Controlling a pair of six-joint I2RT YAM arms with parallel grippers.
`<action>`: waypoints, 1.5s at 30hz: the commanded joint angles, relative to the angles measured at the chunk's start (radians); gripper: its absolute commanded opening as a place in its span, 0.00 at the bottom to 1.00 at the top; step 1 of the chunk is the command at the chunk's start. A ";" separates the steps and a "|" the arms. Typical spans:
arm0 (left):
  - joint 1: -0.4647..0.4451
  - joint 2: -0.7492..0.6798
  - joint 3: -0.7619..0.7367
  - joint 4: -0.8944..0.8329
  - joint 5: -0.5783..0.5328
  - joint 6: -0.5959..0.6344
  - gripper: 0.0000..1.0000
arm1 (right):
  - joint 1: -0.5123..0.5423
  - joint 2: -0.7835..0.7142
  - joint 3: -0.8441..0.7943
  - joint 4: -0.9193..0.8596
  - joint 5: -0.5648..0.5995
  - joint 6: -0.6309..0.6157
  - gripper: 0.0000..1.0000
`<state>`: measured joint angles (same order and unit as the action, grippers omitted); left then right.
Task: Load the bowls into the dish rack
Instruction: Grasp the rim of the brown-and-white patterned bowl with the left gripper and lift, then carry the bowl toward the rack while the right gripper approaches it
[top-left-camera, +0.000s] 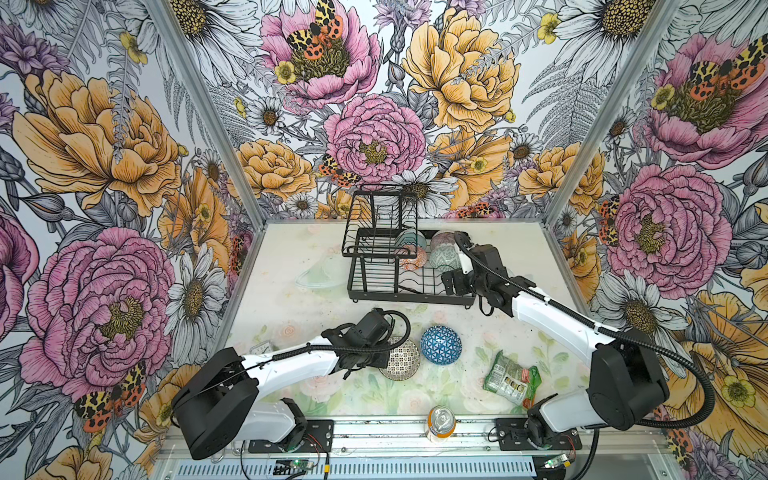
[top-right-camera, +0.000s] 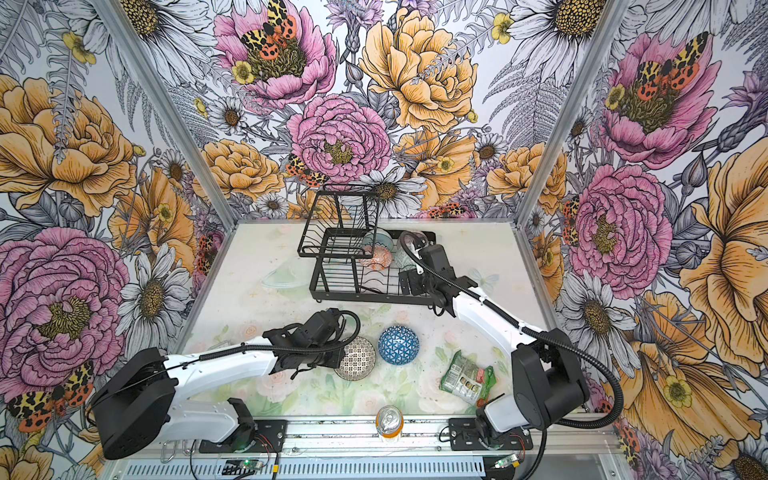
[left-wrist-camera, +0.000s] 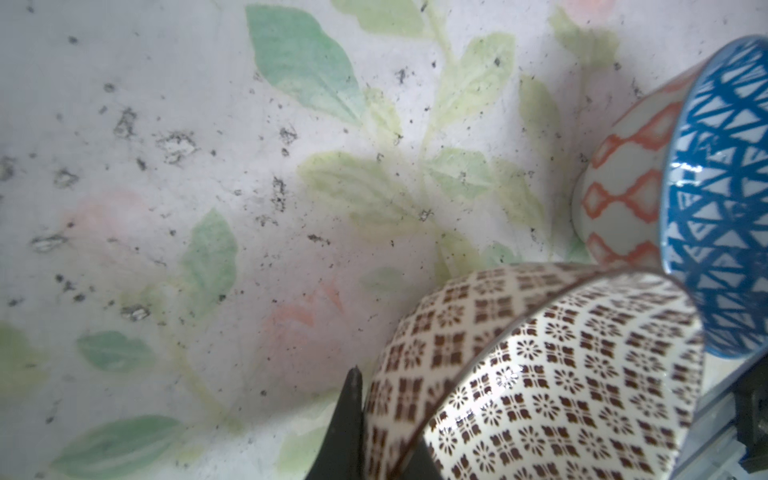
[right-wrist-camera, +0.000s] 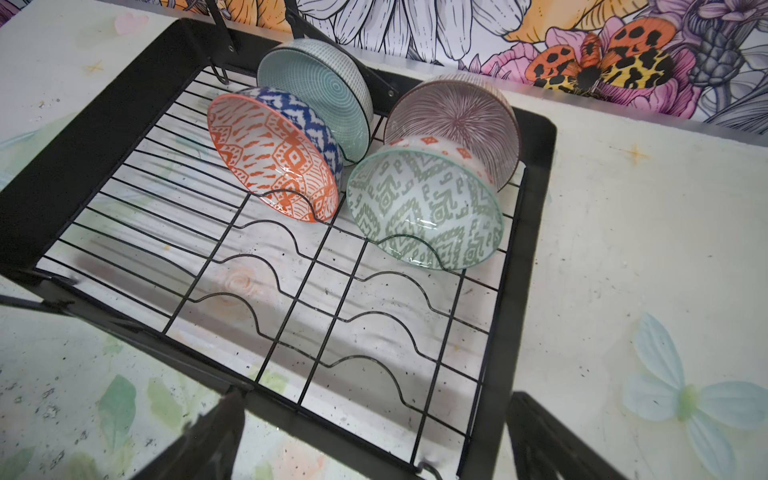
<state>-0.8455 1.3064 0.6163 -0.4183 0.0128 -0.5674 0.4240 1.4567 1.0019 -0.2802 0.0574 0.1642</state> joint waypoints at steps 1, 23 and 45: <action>0.010 -0.047 0.006 -0.021 -0.031 0.032 0.00 | -0.006 -0.039 -0.013 0.004 -0.002 0.001 1.00; 0.079 -0.184 0.165 0.140 -0.182 0.257 0.00 | -0.019 -0.201 -0.033 -0.014 -0.145 0.024 1.00; 0.082 0.075 0.371 0.367 -0.186 0.291 0.00 | 0.041 -0.298 -0.038 -0.014 -0.286 0.110 1.00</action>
<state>-0.7715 1.3808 0.9398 -0.1619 -0.1650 -0.2867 0.4599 1.1713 0.9520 -0.2970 -0.1951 0.2546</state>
